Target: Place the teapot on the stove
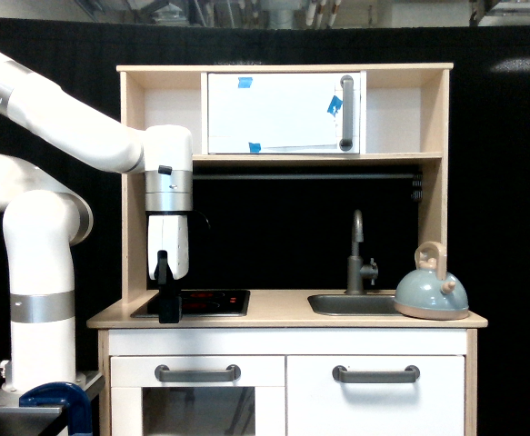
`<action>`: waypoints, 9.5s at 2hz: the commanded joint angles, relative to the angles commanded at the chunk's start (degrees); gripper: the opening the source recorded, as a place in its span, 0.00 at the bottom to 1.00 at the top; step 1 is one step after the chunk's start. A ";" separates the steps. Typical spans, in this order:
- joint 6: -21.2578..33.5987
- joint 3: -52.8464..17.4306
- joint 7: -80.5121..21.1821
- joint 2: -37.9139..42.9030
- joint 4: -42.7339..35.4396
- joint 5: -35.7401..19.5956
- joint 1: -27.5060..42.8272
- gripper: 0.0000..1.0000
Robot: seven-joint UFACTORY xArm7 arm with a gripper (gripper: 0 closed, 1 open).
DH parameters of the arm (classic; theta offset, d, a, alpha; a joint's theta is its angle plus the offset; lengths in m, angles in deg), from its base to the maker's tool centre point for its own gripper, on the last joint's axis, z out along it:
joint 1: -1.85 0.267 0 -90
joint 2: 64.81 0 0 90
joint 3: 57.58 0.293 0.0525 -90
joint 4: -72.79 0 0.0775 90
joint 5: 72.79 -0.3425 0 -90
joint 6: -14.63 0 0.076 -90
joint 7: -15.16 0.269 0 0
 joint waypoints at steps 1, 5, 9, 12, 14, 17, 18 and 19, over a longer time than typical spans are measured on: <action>-1.85 -0.24 -1.05 1.98 -0.11 0.22 0.50 1.00; 1.03 -11.35 -74.87 66.87 -69.84 -10.18 6.55 1.00; 28.92 3.25 -97.21 94.67 -109.81 -32.08 -15.61 1.00; 23.44 10.27 -86.04 100.02 -117.01 -28.79 -8.72 1.00; 20.84 12.61 -82.17 102.57 -119.62 -27.12 -5.59 1.00; 17.43 15.29 -83.82 94.76 -107.70 -27.01 -8.86 0.00; 14.10 16.76 -89.84 83.04 -89.66 -29.39 -15.05 0.00; 12.11 17.33 -97.40 62.10 -63.49 -35.82 -20.28 0.00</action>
